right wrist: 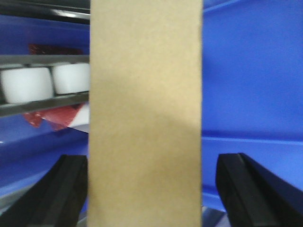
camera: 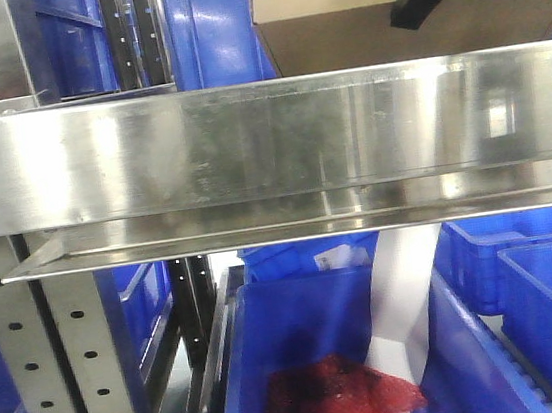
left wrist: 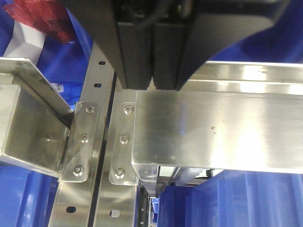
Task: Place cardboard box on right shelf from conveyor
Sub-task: 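Lower the box onto the shelf and open the right gripper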
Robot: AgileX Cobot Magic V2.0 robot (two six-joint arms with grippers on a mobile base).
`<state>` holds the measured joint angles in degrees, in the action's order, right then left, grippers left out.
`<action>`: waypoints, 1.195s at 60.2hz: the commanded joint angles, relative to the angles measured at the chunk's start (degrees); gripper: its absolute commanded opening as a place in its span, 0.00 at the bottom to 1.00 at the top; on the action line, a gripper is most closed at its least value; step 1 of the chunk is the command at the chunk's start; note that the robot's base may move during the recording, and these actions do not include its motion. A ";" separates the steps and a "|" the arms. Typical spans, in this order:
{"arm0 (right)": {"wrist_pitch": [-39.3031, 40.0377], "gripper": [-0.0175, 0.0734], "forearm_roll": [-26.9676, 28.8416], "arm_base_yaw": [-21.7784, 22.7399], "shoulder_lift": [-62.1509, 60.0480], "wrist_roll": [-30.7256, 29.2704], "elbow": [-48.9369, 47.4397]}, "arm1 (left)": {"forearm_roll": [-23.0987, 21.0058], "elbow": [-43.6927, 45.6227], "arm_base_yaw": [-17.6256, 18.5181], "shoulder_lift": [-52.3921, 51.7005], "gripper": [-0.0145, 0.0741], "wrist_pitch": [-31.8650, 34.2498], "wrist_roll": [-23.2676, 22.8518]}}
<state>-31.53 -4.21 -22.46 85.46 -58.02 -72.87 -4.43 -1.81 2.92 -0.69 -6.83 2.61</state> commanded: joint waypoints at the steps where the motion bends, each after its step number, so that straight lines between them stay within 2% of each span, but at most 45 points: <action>1: 1.69 0.89 2.50 0.30 -4.40 0.56 -2.07 | -0.34 -0.48 -0.07 -0.85 0.03 4.93 0.02; 8: -0.99 0.89 7.56 0.23 -7.50 2.40 -2.07 | -0.34 -0.48 -0.07 -0.85 0.03 4.93 0.02; 14: -2.55 0.89 11.86 0.23 -10.35 7.14 -2.07 | -0.34 -0.48 -0.07 -0.85 0.03 4.93 0.02; 19: -2.66 0.89 13.80 0.23 -12.92 14.14 -1.67 | -0.34 -0.48 -0.07 -0.85 0.03 4.93 0.02; 26: -1.16 0.87 13.67 0.23 -17.51 27.55 0.86 | -0.34 -0.48 -0.07 -0.85 0.03 4.93 0.02; 30: 1.03 0.80 13.48 0.23 -20.97 35.12 3.87 | -0.34 -0.48 -0.07 -0.85 0.03 4.93 0.02; 34: 3.66 0.72 13.48 0.23 -24.07 40.25 6.91 | -0.34 -0.48 -0.07 -0.85 0.03 4.93 0.02; 44: 13.97 0.41 12.82 0.23 -34.20 50.18 17.72 | -0.34 -0.48 -0.07 -0.85 0.03 4.93 0.02; 50: 20.65 0.25 12.45 0.23 -39.93 53.05 24.28 | -0.34 -0.48 -0.07 -0.85 0.03 4.93 0.02; 65: 32.86 0.26 12.45 0.23 -51.53 54.47 36.71 | -0.34 -0.48 -0.07 -0.85 0.03 4.93 0.02; 72: 32.94 0.26 12.45 0.23 -53.20 54.47 38.31 | -0.34 -0.48 -0.07 -0.85 0.03 4.93 0.02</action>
<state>-4.73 8.37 -22.46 33.08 -3.74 -33.74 -4.43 -1.81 2.92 -0.69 -6.83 2.61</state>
